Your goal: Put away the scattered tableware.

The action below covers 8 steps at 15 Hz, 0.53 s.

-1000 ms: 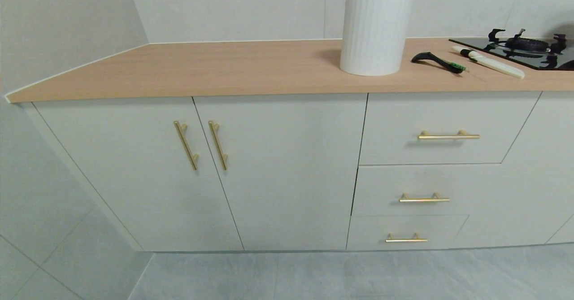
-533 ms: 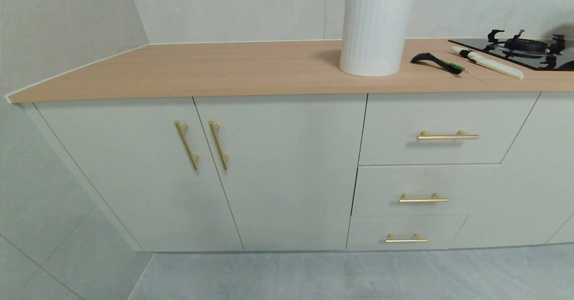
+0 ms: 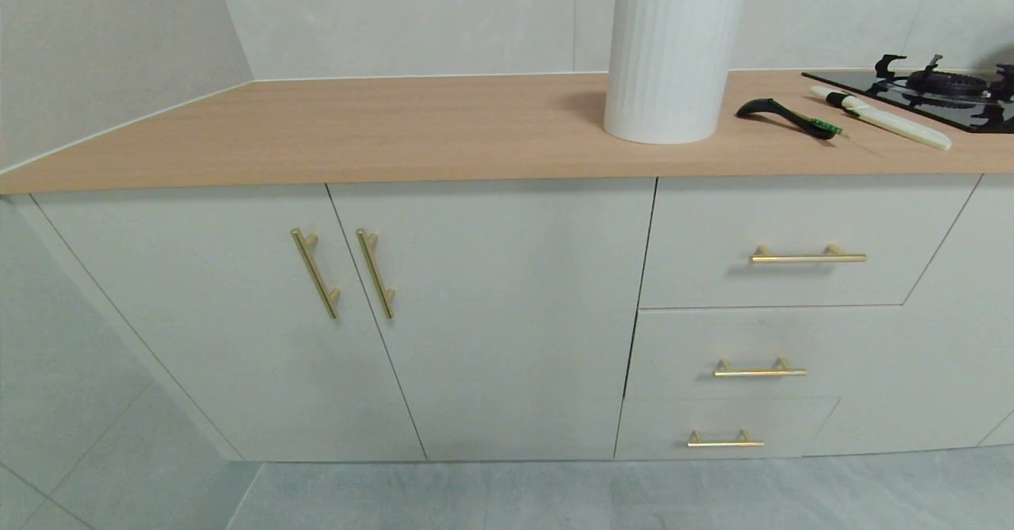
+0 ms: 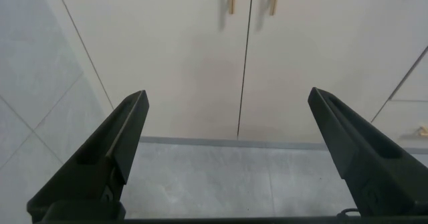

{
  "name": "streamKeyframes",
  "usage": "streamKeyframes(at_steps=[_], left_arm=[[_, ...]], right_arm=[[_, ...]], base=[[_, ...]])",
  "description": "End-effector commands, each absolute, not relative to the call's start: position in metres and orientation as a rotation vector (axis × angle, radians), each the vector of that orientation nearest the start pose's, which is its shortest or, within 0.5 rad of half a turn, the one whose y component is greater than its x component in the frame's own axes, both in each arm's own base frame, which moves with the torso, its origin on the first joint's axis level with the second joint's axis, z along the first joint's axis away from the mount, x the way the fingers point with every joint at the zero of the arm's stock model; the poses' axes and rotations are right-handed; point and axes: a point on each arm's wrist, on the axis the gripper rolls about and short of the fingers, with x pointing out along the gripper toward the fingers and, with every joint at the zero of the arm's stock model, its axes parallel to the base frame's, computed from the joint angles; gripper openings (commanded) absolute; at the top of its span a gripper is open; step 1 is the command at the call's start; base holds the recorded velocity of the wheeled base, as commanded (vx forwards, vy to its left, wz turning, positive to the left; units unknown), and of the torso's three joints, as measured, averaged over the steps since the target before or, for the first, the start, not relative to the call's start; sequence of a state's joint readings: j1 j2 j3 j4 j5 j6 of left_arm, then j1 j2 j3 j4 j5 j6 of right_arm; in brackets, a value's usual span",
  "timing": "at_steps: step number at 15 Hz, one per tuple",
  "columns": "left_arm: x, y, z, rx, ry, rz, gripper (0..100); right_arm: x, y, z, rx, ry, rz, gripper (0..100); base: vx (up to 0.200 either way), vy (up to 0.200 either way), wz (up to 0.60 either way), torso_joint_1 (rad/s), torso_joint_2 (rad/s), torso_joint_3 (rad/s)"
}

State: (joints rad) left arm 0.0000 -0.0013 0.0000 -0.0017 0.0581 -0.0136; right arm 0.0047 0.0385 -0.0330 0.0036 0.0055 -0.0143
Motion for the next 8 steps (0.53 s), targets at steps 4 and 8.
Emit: streamKeyframes(at_steps=[4, 8], left_arm=[[-0.023, 0.001, 0.076, -0.014, -0.002, 0.058, 100], [-0.023, 0.001, 0.076, -0.014, -0.002, 0.058, 100]], right_arm=[[0.069, 0.003, 0.177, 0.053, 0.375, 0.066, 100], [0.183, 0.007, 0.168, 0.029, 0.67, 0.067, 100]], base=[[0.0, 0.0, 0.0, 0.0, 0.0, 0.0], [0.0, 0.0, 0.0, 0.0, 0.0, 0.0]])
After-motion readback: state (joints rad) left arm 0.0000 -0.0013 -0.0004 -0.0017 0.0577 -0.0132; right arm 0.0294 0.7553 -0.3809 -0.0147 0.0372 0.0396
